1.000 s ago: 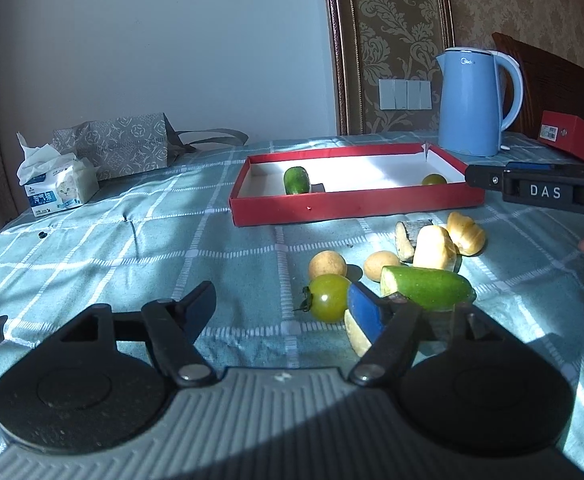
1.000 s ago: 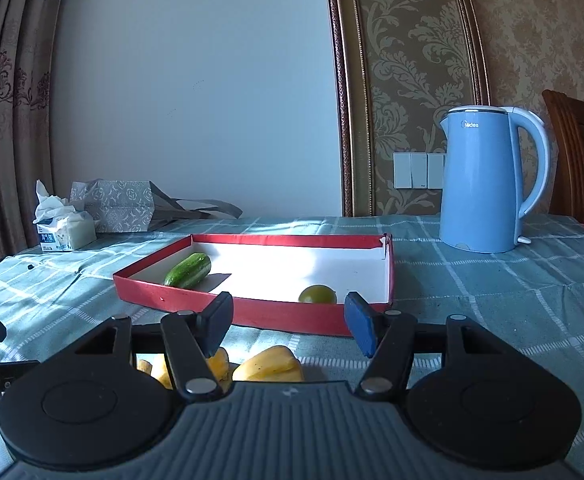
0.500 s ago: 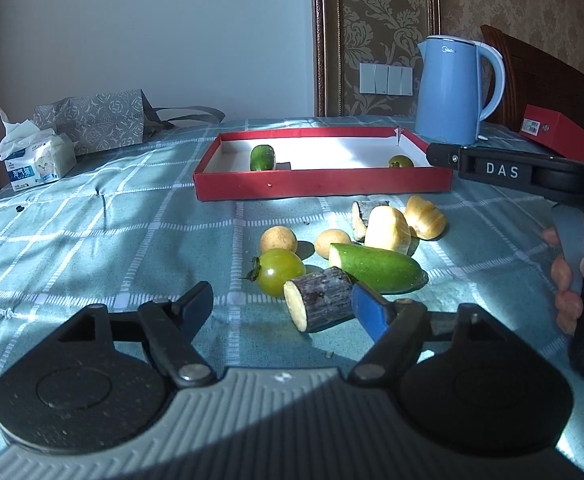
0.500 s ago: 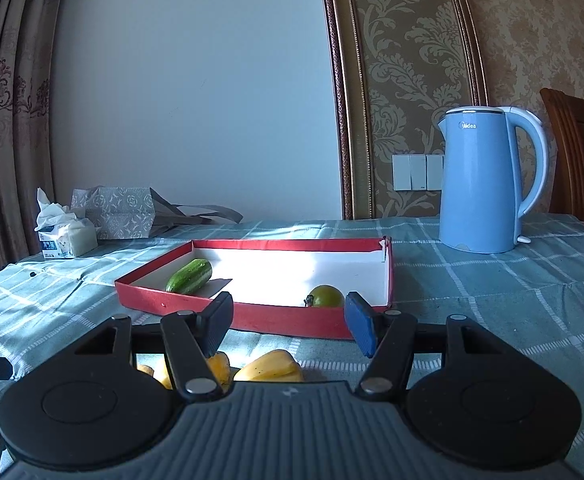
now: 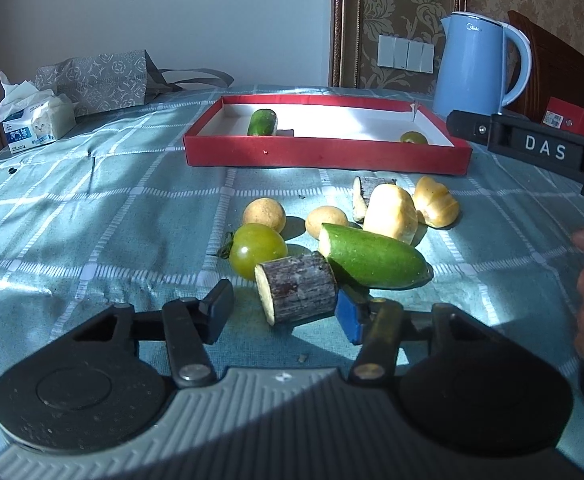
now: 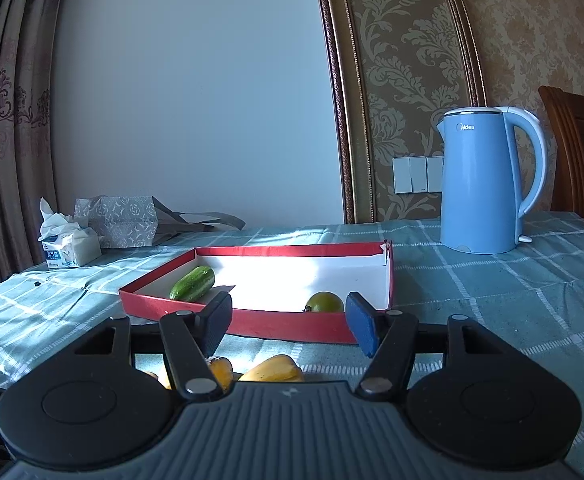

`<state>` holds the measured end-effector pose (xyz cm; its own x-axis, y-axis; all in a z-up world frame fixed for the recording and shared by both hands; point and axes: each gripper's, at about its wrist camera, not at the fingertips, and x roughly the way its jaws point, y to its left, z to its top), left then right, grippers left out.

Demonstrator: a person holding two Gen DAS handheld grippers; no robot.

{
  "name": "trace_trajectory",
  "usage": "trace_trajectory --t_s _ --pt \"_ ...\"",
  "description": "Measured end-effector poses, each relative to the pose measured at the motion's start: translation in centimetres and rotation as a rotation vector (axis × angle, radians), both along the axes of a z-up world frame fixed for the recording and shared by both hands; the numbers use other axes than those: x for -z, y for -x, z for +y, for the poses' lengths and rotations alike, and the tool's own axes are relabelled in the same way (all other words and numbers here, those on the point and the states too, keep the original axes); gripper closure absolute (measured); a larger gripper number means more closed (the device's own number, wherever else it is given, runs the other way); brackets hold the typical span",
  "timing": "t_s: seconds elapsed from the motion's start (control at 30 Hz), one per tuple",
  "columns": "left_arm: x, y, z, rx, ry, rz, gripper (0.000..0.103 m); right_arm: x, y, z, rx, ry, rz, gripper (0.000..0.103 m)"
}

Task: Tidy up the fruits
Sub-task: 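Move the left tool back to the produce and close on the eggplant chunk, then lift the eggplant chunk with the left tool while the right tool grasps a yellow pepper piece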

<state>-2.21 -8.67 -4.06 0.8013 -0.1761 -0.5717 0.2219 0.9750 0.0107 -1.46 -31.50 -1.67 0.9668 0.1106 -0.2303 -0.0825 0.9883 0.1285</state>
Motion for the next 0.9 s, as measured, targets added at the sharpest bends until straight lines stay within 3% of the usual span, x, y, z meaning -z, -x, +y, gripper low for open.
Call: trace_trajectory --t_s 0.07,0.43,0.9 --pt "0.0 0.1 -0.1 0.000 -0.005 -0.007 0.065 0.0 0.0 0.1 -0.003 0.001 -0.001 0.041" --pt "0.0 0.0 0.9 0.025 0.046 -0.003 0.065 0.1 -0.2 -0.3 0.011 -0.011 0.013 0.040" --pt "-0.6 1.0 2.1 0.066 0.061 -0.061 0.066 0.4 -0.8 -1.1 0.048 -0.044 0.049 0.040"
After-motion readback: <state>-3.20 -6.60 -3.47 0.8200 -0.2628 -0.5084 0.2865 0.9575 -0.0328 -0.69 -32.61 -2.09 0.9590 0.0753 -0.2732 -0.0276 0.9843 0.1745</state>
